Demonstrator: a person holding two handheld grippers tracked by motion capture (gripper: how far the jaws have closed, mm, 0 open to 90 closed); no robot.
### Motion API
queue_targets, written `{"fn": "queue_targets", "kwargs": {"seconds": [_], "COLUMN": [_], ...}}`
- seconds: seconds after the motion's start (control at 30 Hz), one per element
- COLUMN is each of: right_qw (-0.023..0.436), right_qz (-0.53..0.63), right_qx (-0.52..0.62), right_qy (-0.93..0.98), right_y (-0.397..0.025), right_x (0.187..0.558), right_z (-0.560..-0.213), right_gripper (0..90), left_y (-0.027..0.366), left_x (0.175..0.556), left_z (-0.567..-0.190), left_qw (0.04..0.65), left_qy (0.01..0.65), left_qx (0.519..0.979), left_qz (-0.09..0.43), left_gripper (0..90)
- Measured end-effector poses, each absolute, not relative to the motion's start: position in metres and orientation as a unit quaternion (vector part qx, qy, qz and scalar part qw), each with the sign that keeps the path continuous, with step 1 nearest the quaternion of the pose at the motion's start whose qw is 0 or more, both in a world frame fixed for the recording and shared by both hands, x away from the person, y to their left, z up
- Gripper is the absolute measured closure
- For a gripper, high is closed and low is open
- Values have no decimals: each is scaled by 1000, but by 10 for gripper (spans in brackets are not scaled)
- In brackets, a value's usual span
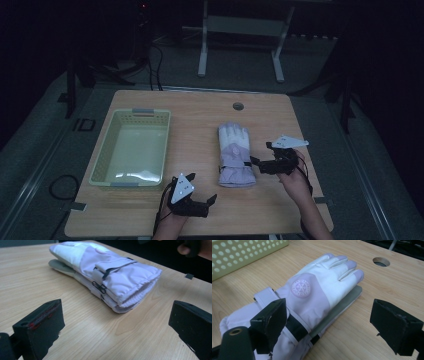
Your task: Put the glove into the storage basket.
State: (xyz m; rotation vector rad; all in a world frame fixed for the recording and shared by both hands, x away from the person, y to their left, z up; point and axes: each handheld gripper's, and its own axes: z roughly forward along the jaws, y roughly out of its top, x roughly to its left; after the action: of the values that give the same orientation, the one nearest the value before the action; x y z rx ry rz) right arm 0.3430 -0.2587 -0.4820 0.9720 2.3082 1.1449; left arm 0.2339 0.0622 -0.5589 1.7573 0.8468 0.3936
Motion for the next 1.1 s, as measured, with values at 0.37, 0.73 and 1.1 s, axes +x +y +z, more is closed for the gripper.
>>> {"fn": "queue_targets", "kwargs": {"seconds": [0.37, 0.73, 1.1], "right_qw": [178, 161, 149], "right_qz": [418, 434, 448], "right_qx": [353, 369, 393], "right_qy": [818, 806, 789], "right_y": [-267, -272, -260], "right_x": [346, 354, 368], "right_z": [-482, -484, -488], "right_gripper": [124, 124, 116], "left_y": [52, 31, 10], "left_x": [265, 300, 329], "left_z": [-529, -518, -505], "left_qw": [545, 548, 515], "left_qy": [346, 341, 358], "left_qx": [748, 751, 767], "left_qz": [156, 136, 138], "left_gripper": [1, 1, 23]}}
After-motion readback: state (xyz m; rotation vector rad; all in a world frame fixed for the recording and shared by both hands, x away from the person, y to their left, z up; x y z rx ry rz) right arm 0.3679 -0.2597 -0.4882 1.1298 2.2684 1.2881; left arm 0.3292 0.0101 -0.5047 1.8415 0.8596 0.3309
